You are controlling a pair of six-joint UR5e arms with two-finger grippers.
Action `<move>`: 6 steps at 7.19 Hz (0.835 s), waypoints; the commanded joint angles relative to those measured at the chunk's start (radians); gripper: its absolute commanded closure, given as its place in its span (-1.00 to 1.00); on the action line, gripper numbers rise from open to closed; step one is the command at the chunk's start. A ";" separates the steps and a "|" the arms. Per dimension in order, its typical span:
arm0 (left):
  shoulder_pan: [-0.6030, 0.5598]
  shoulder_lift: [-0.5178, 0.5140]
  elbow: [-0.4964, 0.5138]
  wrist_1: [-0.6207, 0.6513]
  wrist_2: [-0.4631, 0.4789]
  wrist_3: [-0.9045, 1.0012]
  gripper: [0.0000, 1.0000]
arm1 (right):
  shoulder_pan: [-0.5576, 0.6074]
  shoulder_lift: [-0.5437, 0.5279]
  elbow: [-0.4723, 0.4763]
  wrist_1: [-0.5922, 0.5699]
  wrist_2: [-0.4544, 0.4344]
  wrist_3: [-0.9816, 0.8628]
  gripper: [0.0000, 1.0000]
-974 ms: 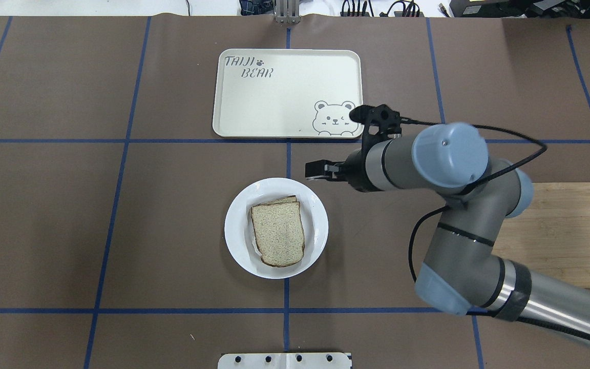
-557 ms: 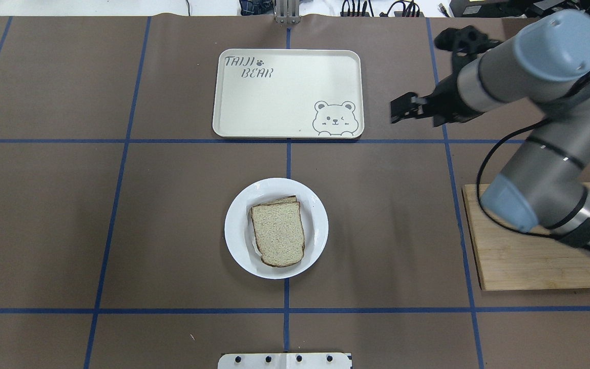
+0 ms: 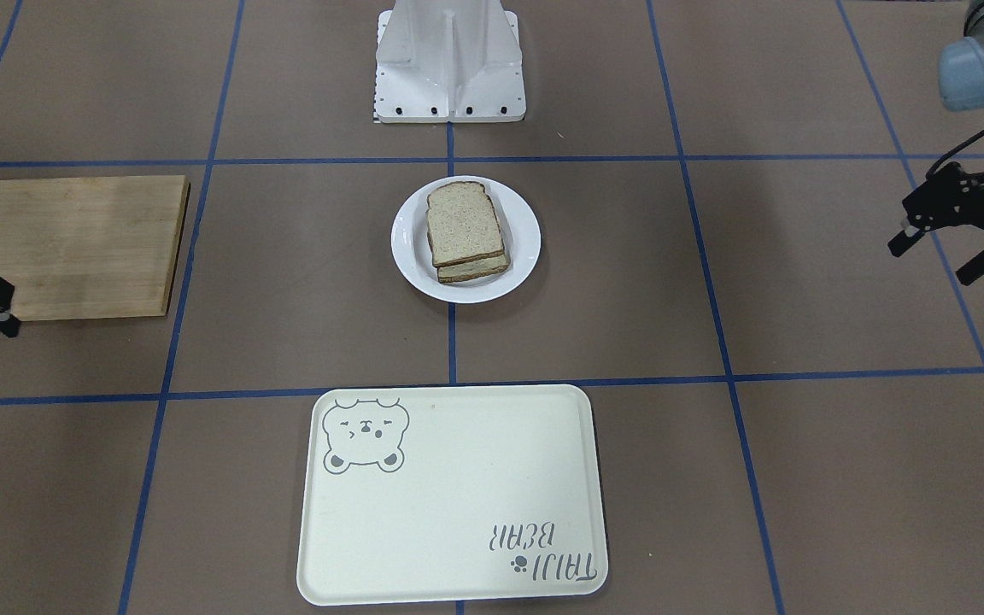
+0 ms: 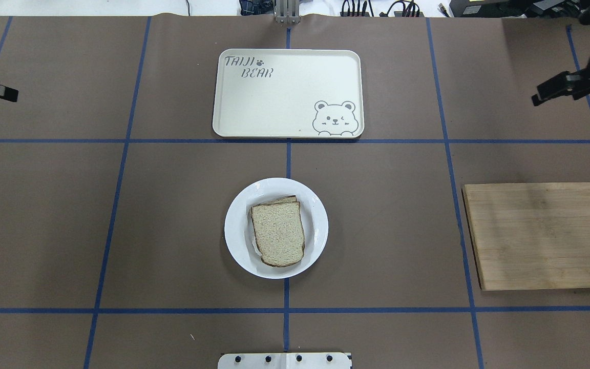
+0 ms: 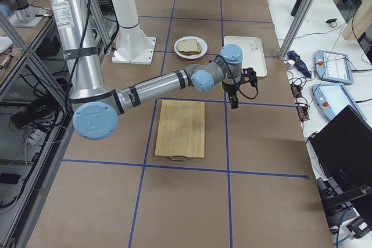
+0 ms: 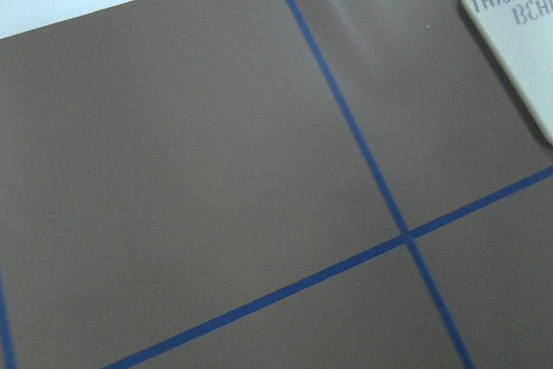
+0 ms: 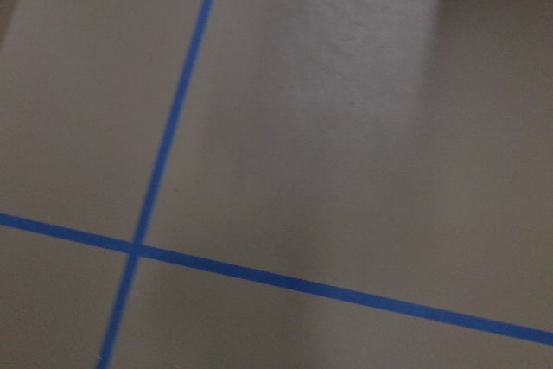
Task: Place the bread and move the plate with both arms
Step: 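Withdraw the right arm away while the left arm reaches in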
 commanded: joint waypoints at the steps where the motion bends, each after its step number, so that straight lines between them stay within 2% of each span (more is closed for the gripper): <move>1: 0.138 -0.001 0.005 -0.182 0.004 -0.422 -0.98 | 0.138 -0.132 0.002 -0.097 0.008 -0.260 -1.00; 2: 0.214 -0.006 0.016 -0.291 0.013 -0.620 -0.97 | 0.188 -0.209 0.002 -0.101 0.014 -0.281 -1.00; 3: 0.278 -0.008 0.036 -0.388 0.069 -0.640 -0.98 | 0.218 -0.270 0.000 -0.098 -0.003 -0.339 -1.00; 4: 0.369 -0.026 0.046 -0.413 0.162 -0.639 -0.98 | 0.257 -0.310 -0.006 -0.092 0.000 -0.417 -1.00; 5: 0.445 -0.100 0.092 -0.415 0.222 -0.650 -0.98 | 0.285 -0.329 0.003 -0.095 0.005 -0.419 -1.00; 6: 0.521 -0.119 0.117 -0.422 0.303 -0.682 -0.98 | 0.288 -0.320 -0.001 -0.099 0.002 -0.419 -1.00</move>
